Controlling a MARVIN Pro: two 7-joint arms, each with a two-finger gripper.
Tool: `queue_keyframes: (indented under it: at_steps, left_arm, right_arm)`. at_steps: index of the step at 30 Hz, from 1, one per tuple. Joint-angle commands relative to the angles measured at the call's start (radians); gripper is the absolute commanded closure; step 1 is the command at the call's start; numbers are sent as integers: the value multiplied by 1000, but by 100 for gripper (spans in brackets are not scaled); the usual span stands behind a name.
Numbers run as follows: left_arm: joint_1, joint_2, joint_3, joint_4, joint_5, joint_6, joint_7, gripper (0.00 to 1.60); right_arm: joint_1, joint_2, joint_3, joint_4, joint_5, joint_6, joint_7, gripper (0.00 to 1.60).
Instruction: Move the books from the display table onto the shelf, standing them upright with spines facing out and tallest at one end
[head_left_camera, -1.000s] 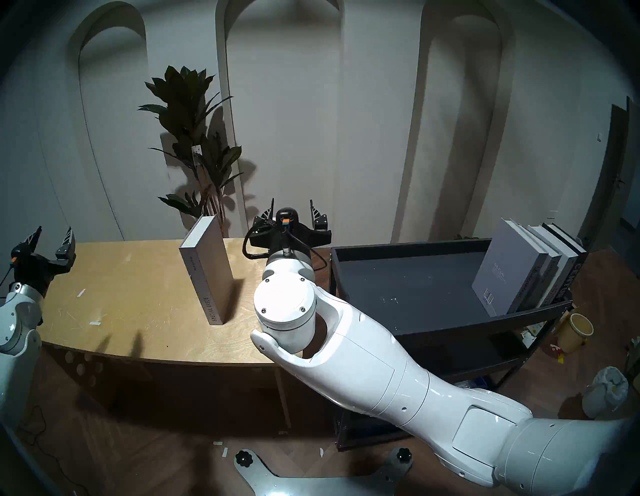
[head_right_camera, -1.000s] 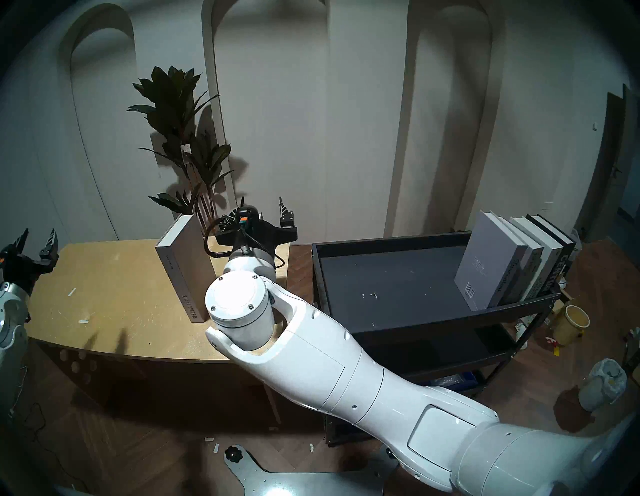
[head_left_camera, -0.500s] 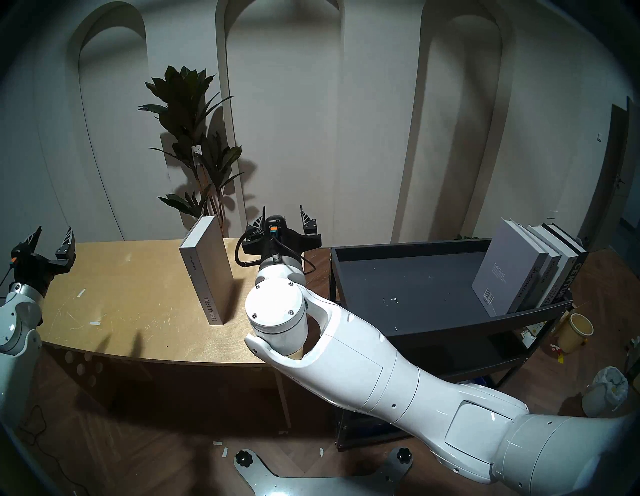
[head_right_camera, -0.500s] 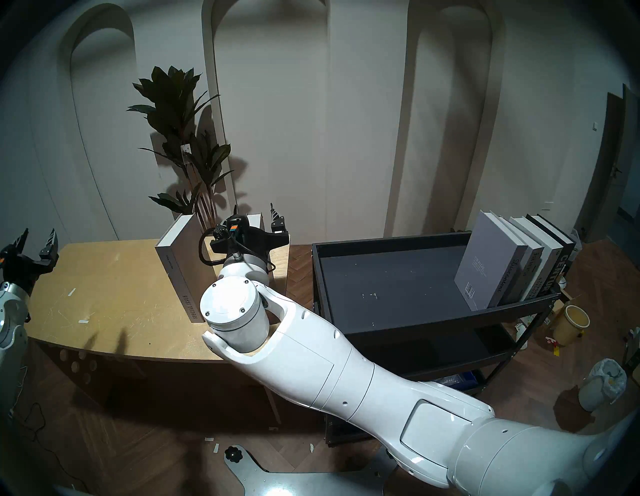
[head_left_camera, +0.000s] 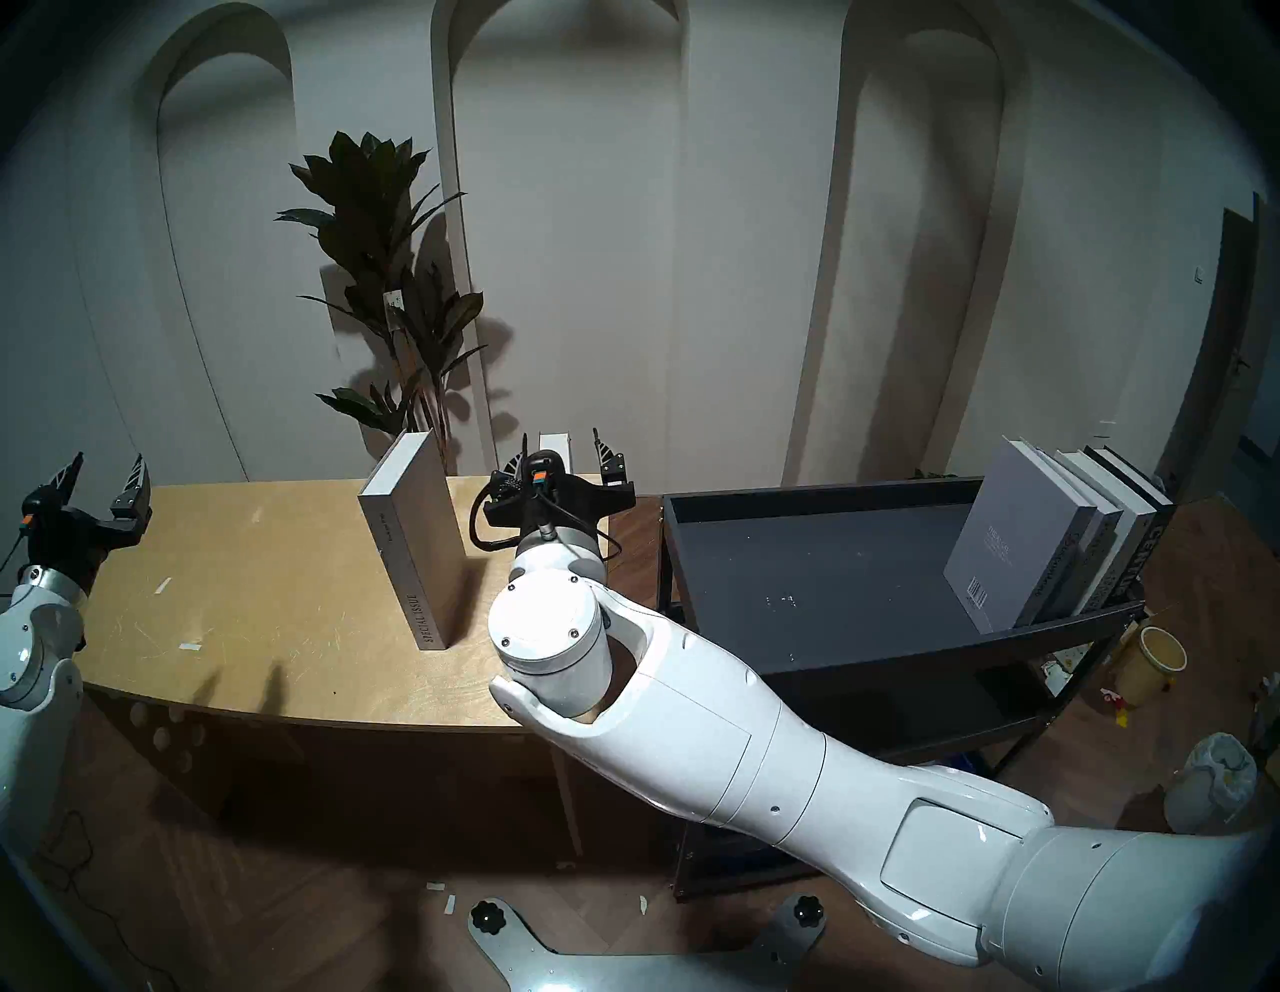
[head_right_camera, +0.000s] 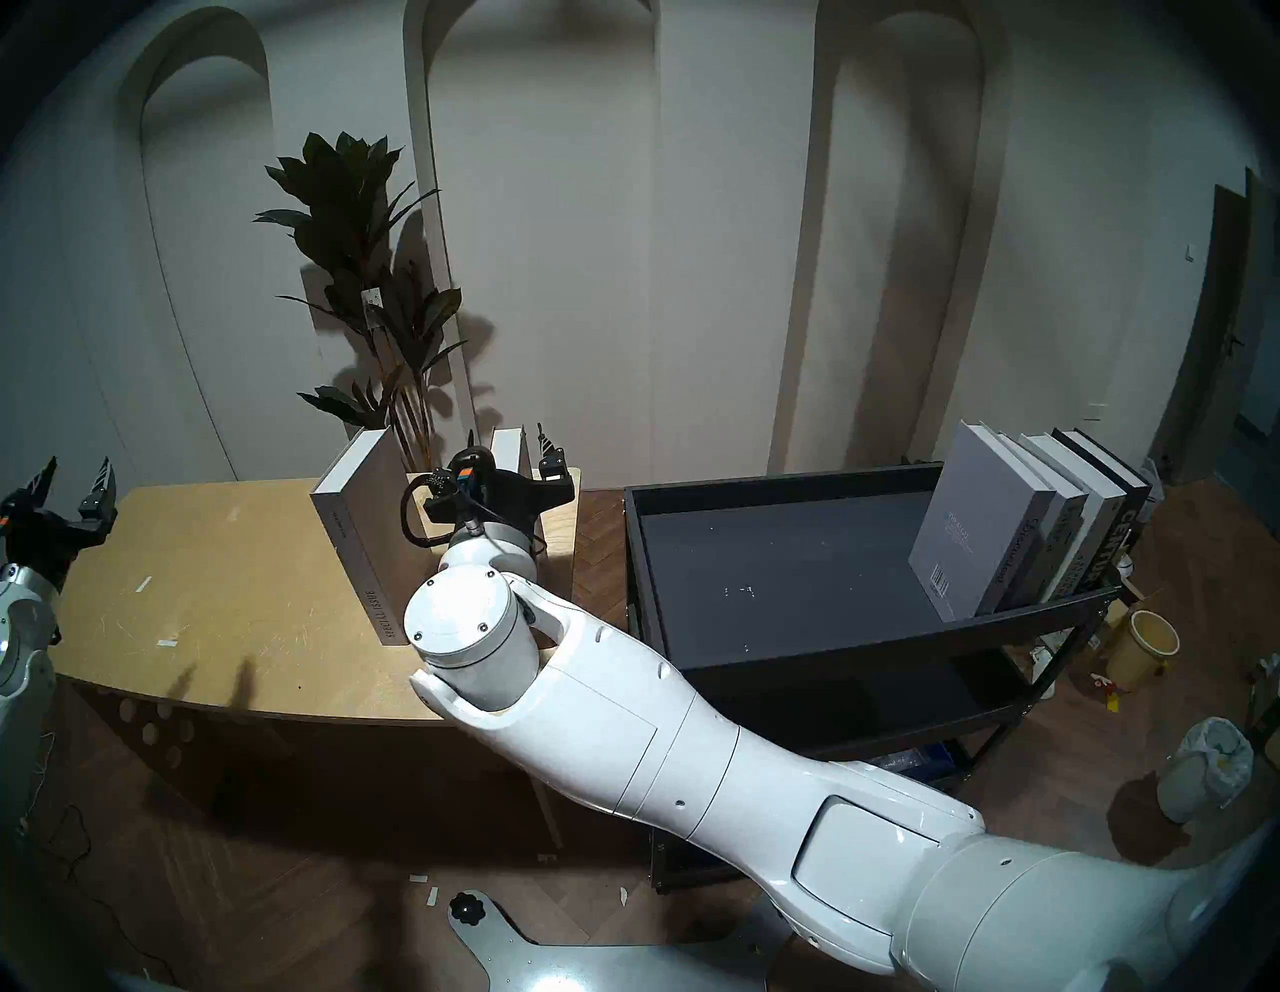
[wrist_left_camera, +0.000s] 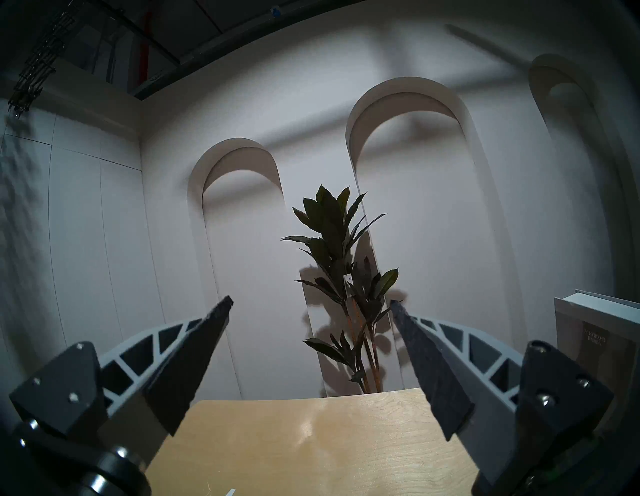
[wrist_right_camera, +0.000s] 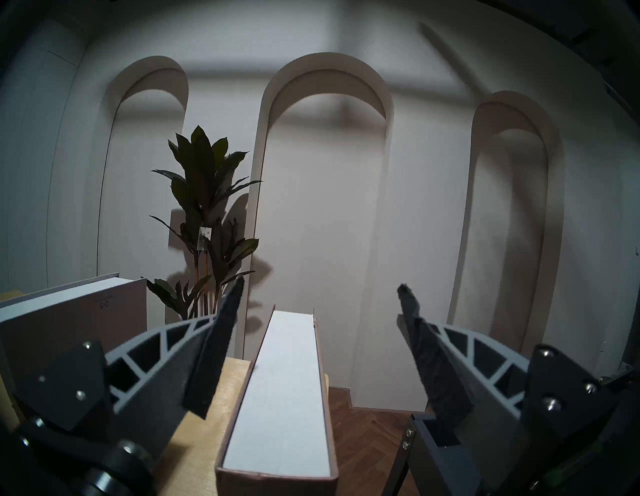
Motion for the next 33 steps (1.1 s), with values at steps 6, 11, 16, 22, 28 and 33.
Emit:
queue_keyframes:
  at_steps: [6, 11, 16, 22, 28, 33]
  left_arm:
    - [-3, 6, -20, -8, 1, 0, -2, 0]
    - [-3, 6, -20, -8, 1, 0, -2, 0]
    - [-3, 6, -20, -8, 1, 0, -2, 0]
    - [-3, 6, -20, -8, 1, 0, -2, 0]
    - [-3, 6, -21, -8, 1, 1, -2, 0]
    - [-3, 6, -21, -8, 1, 1, -2, 0]
  right_arm:
    - [14, -46, -18, 59, -7, -23, 5, 0]
    - [14, -56, -27, 87, -7, -33, 6, 0]
    - [15, -68, -33, 118, -6, -43, 3, 0]
    - [12, -68, -28, 128, -2, -46, -15, 0]
    - [-1, -47, -24, 111, 2, -41, -29, 0]
    - [-16, -34, -25, 96, 5, -39, -36, 58]
